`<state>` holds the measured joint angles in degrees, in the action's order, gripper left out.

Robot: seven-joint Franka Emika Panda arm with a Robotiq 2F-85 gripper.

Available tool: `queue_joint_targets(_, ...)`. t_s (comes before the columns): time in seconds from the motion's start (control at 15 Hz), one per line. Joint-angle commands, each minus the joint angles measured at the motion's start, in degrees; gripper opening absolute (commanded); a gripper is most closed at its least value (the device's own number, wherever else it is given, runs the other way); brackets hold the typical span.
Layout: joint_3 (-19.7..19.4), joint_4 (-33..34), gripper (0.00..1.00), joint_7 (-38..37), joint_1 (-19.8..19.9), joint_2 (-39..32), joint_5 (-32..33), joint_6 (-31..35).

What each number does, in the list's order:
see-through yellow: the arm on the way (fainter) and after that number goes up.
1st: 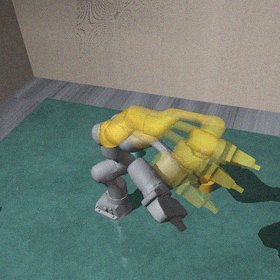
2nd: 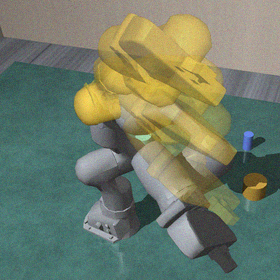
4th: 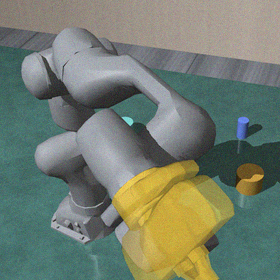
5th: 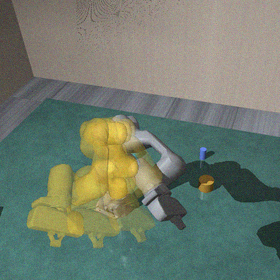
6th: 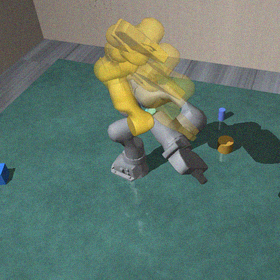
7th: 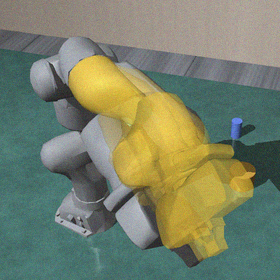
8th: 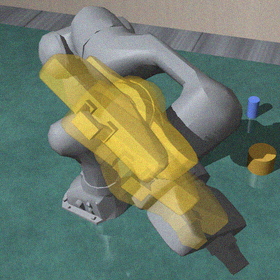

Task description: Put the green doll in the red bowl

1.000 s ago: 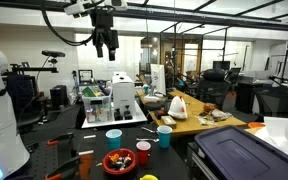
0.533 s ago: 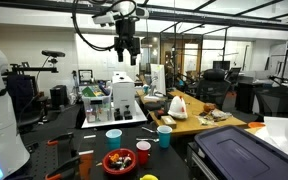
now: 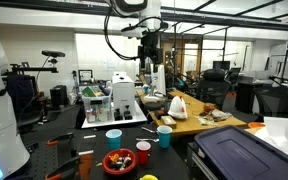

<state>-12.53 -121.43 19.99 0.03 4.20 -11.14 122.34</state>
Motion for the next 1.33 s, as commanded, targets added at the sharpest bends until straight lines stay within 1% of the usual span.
queue_joint_targets(0.0,2.29,9.00,1.00,-0.94,2.36,-9.81,-3.60,0.22)
queue_joint_targets(0.27,4.98,16.77,1.00,-2.33,4.74,-18.94,-5.29,-0.43)
queue_joint_targets(0.53,7.47,23.32,1.00,-5.56,6.80,-26.95,-5.06,-0.84)
queue_joint_targets(0.67,8.64,26.08,1.00,-6.46,7.18,-30.67,-3.97,-1.22)
queue_joint_targets(0.93,11.02,30.84,1.00,-5.06,7.72,-37.66,-2.54,-3.47)
queue_joint_targets(1.27,13.51,35.61,1.00,-2.85,7.64,-44.30,-0.18,-7.35)
